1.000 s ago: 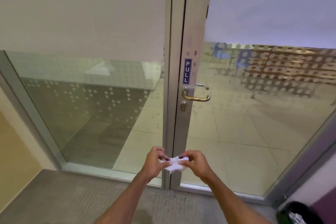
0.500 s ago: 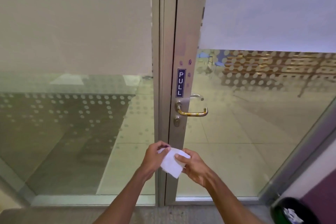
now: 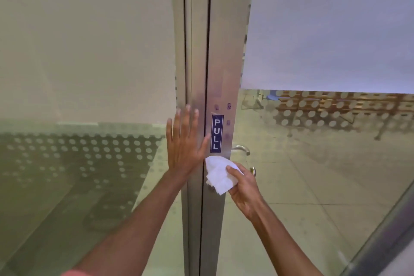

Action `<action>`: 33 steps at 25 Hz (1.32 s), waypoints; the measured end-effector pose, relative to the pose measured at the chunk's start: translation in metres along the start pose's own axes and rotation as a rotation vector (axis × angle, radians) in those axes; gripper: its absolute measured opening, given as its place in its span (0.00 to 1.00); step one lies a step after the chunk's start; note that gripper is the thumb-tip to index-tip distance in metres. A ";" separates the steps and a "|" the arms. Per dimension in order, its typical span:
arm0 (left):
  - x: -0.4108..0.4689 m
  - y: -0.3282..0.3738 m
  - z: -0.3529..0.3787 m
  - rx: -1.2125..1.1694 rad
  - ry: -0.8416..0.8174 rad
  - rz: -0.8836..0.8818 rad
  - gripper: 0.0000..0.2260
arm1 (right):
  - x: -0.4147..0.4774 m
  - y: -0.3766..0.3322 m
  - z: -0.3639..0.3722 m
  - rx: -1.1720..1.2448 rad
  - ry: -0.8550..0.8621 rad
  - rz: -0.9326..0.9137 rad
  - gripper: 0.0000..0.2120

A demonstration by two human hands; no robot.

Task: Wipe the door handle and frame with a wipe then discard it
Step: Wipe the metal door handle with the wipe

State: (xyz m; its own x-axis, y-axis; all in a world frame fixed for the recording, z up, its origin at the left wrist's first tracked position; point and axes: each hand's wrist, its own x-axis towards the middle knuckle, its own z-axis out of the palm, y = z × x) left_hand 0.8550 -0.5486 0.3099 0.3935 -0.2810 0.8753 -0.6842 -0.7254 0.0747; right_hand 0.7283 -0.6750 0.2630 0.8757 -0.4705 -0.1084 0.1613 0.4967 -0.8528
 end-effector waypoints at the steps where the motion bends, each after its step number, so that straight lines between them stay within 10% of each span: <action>1: 0.017 -0.001 0.005 0.049 0.025 0.025 0.31 | 0.005 -0.008 -0.002 -0.011 0.027 -0.015 0.09; 9: 0.091 -0.006 0.039 0.149 0.105 0.123 0.32 | 0.023 -0.049 -0.033 -0.951 0.371 -0.601 0.10; 16: 0.088 -0.013 0.053 0.077 0.180 0.183 0.31 | 0.024 0.018 -0.044 -1.663 0.094 -0.786 0.08; 25: 0.089 -0.014 0.059 0.056 0.237 0.222 0.31 | 0.034 0.089 0.014 -1.845 0.410 -0.586 0.28; 33: 0.089 -0.014 0.061 0.042 0.257 0.215 0.31 | 0.039 0.105 0.005 -1.978 0.366 -0.638 0.36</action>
State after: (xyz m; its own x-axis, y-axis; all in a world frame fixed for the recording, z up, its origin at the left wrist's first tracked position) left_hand 0.9370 -0.6013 0.3577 0.0717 -0.2670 0.9610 -0.7066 -0.6936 -0.1400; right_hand 0.7813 -0.6374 0.1717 0.7605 -0.4308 0.4859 -0.4658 -0.8832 -0.0539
